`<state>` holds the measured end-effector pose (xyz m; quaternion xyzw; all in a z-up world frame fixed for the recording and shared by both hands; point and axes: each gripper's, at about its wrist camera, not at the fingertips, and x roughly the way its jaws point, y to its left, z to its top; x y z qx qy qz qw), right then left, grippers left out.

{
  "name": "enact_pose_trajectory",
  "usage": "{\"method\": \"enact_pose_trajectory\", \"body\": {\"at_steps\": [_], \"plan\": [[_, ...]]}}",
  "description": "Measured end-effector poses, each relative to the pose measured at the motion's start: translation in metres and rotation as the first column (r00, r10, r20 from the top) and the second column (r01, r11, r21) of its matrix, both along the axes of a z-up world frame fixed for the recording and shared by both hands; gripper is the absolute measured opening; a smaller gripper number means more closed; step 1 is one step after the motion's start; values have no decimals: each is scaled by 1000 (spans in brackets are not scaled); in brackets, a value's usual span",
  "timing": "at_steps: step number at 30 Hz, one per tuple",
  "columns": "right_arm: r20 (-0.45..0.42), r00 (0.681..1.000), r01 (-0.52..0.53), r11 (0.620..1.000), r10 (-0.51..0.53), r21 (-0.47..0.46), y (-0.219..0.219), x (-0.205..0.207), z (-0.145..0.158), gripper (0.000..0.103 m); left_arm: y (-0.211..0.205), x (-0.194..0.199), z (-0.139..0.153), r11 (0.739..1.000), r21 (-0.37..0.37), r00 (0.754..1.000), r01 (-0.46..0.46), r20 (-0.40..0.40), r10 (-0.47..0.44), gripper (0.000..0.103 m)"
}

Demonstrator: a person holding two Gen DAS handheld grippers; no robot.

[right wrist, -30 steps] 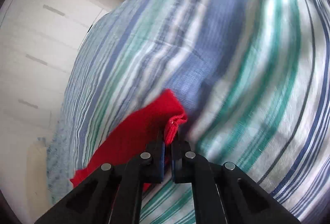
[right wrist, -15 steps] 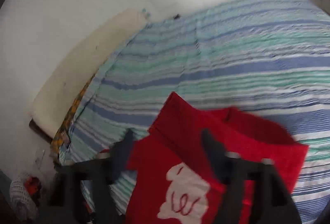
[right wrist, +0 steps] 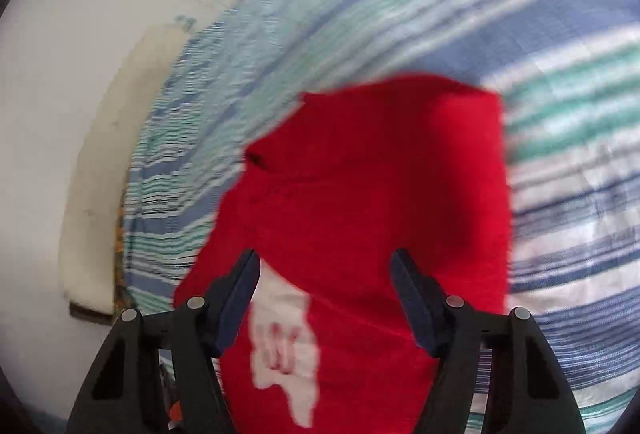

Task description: Fold small clothes

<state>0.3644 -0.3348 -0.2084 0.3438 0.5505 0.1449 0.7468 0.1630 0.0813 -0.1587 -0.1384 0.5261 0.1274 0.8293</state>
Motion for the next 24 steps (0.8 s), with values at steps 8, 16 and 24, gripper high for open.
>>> {"method": "enact_pose_trajectory", "body": {"at_steps": [8, 16, 24], "plan": [[171, 985, -37, 997, 26, 62, -11, -38, 42, 34, 4, 1, 0, 1000, -25, 1000, -6, -3, 6, 99], [124, 942, -290, 942, 313, -170, 38, -143, -10, 49, 3, -3, 1, 1000, -18, 1000, 7, -6, -7, 99], [277, 838, -352, 854, 470, -384, 65, -218, 61, 50, -3, -3, 0, 1000, 9, 1000, 11, -13, -11, 99]]}}
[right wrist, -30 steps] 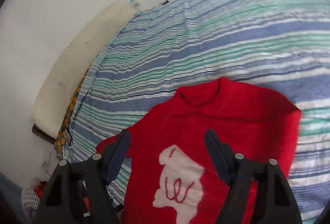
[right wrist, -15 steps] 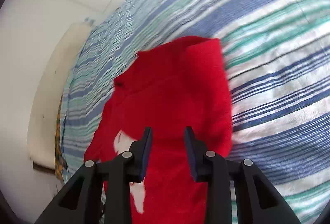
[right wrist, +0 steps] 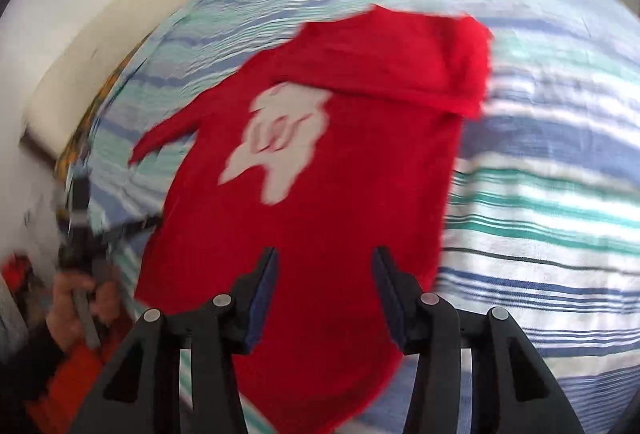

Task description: Fold small clothes

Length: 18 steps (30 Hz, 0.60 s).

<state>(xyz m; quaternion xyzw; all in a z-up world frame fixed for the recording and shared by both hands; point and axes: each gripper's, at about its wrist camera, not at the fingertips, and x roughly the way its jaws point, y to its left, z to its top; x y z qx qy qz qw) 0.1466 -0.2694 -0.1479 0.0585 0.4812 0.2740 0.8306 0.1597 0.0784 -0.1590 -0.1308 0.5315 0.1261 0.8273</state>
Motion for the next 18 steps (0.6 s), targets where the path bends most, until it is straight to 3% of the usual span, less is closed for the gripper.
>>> {"method": "enact_pose_trajectory", "body": {"at_steps": [2, 4, 5, 8, 13, 18], "plan": [[-20, 999, -35, 998, 34, -57, 5, -15, -20, 53, -3, -2, 0, 1000, 19, 1000, 8, 0, -8, 99], [-48, 999, 6, 991, -13, -134, 7, -27, -49, 53, -4, -5, -1, 999, 37, 1000, 14, 1, -14, 99], [-6, 999, 51, 994, -52, -100, 2, -36, -53, 53, -5, -6, -1, 999, 43, 1000, 14, 1, -14, 99], [5, 993, 119, 992, -119, -46, -3, -48, -45, 54, -3, -8, -1, 999, 40, 1000, 2, 2, -3, 99], [166, 979, 132, 988, -118, -76, -3, -56, -18, 57, -8, -7, -3, 998, 70, 1000, 3, 3, -3, 100], [153, 966, 223, 972, -210, -73, -28, -57, -20, 58, -11, -9, -5, 995, 96, 1000, 8, 7, -8, 100]]}}
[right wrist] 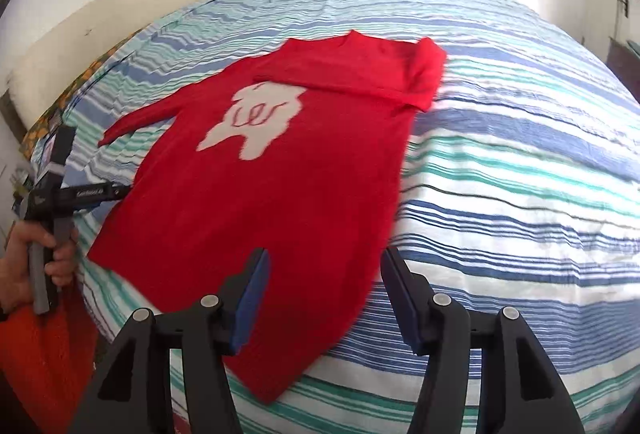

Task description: Fold small clothes

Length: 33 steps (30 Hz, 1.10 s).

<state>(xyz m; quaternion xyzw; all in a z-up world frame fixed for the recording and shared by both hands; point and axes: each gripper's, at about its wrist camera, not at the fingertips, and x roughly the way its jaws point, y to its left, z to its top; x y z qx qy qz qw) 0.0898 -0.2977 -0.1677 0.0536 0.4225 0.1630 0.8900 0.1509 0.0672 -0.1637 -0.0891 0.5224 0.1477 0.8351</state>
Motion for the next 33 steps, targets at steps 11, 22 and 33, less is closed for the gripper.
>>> {"method": "enact_pose_trajectory", "body": {"at_steps": [11, 22, 33], "plan": [[-130, 935, 344, 934, -331, 98, -86, 13, -27, 60, 5, -3, 5, 999, -31, 1000, -19, 21, 19, 101], [-148, 938, 337, 924, -314, 180, -91, 19, -41, 78, 8, -3, 9, 998, -44, 998, -45, 35, 46, 101], [-97, 954, 291, 953, -283, 85, -72, 22, -44, 87, 10, -1, 8, 997, -67, 998, -46, 29, 48, 101]]}}
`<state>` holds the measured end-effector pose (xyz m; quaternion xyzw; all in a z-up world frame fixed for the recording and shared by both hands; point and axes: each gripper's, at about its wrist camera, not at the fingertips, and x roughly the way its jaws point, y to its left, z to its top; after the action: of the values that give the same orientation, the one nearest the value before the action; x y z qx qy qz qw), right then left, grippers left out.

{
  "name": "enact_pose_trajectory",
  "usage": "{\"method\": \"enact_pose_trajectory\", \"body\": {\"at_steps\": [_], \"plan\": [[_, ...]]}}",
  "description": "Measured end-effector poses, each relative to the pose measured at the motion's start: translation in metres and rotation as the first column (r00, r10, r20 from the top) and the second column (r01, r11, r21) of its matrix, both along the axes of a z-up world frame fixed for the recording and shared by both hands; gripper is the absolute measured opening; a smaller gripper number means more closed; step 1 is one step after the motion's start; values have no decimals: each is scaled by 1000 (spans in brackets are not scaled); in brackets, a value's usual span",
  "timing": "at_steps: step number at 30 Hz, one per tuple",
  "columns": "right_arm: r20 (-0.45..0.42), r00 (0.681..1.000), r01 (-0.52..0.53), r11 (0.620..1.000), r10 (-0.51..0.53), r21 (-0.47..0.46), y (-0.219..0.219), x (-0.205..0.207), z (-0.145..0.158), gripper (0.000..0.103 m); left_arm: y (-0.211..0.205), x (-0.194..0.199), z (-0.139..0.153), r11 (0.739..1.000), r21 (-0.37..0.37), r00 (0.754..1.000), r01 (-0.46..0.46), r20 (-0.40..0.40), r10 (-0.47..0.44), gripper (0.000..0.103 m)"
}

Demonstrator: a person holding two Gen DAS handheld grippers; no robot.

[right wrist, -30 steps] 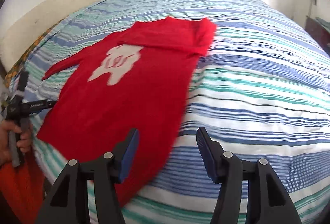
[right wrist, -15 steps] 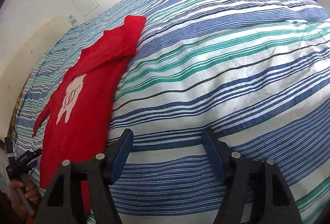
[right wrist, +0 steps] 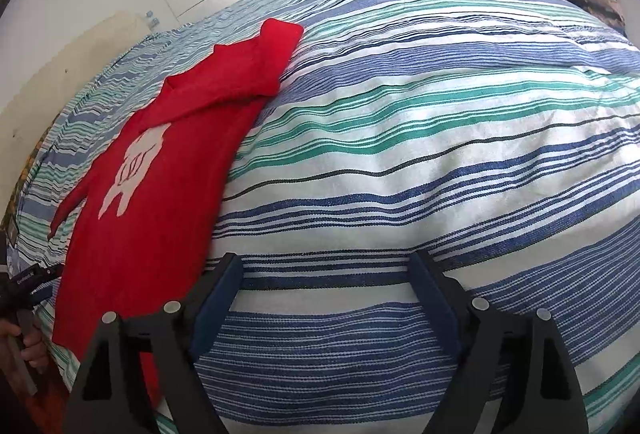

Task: Fold small clothes
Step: 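Grasp the other sleeve cuff with the left gripper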

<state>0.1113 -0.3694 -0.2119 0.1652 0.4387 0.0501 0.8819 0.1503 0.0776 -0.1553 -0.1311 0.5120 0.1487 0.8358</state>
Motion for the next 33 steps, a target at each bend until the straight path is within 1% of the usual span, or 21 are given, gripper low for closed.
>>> {"method": "enact_pose_trajectory", "body": {"at_steps": [3, 5, 7, 9, 11, 13, 15, 17, 18, 19, 20, 21, 23, 25, 27, 28, 29, 30, 31, 32, 33], "plan": [[2, 1000, -9, 1000, 9, -22, 3, 0, -1, 88, 0, 0, 1, 1000, -8, 1000, 0, 1, 0, 101], [4, 1000, -9, 1000, 9, -20, 3, 0, -1, 88, 3, -2, 4, 999, -33, 1000, -7, 5, 7, 101], [5, 1000, -10, 1000, 10, -19, 2, 0, -1, 88, 12, -3, 10, 993, -116, 999, -23, 19, 25, 101], [5, 1000, -12, 1000, 12, -21, 2, 0, -1, 89, 33, 3, 20, 974, -220, 997, -49, 54, 62, 101], [8, 1000, -13, 1000, 13, -23, 3, 0, -1, 89, 58, 11, 28, 960, -260, 989, -100, 81, 125, 101], [12, 1000, -14, 999, 14, -29, 4, -1, -1, 89, 98, 25, 33, 941, -281, 970, -188, 99, 223, 101], [14, 1000, -14, 999, 15, -37, 5, -1, -1, 89, 140, 41, 30, 915, -300, 943, -270, 107, 314, 100], [14, 1000, -15, 999, 16, -45, 5, -1, -2, 89, 173, 51, 25, 893, -304, 918, -332, 113, 379, 100], [14, 1000, -16, 999, 16, -48, 6, -1, -2, 89, 195, 58, 19, 872, -319, 899, -372, 109, 423, 98], [14, 1000, -17, 999, 17, -52, 7, -1, -2, 89, 211, 62, 13, 853, -339, 886, -396, 104, 452, 96], [14, 1000, -18, 998, 19, -55, 7, -1, -2, 90, 221, 64, 9, 840, -357, 877, -409, 102, 471, 88], [14, 1000, -19, 998, 20, -59, 8, -1, -2, 90, 233, 68, 3, 820, -383, 864, -426, 97, 494, 83], [14, 1000, -22, 998, 23, -65, 8, 0, -2, 91, 254, 67, -10, 777, -434, 835, -456, 92, 542, 81], [15, 1000, -25, 997, 27, -73, 10, 0, -3, 92, 268, 68, -18, 730, -471, 794, -494, 97, 600, 80], [14, 999, -31, 996, 33, -87, 12, 2, -4, 95, 274, 71, -21, 705, -481, 766, -521, 101, 635, 77], [13, 999, -34, 995, 36, -95, 13, 3, -4, 95, 277, 75, -20, 702, -470, 755, -535, 106, 647, 73], [13, 999, -37, 994, 38, -103, 14, 4, -4, 97, 278, 79, -17, 707, -451, 751, -545, 113, 651, 55], [13, 999, -39, 993, 40, -110, 15, 4, -5, 98, 281, 83, -14, 719, -424, 754, -550, 117, 646, 17], [12, 999, -40, 993, 42, -114, 16, 5, -5, 98, 282, 87, -11, 729, -421, 765, -540, 117, 634, 5], [12, 999, -41, 993, 43, -115, 16, 6, -5, 99, 283, 88, -6, 738, -410, 771, -536, 117, 625, 5], [12, 999, -41, 993, 43, -115, 16, 6, -5, 99, 277, 92, 9, 763, -357, 777, -539, 139, 614, 5]]}}
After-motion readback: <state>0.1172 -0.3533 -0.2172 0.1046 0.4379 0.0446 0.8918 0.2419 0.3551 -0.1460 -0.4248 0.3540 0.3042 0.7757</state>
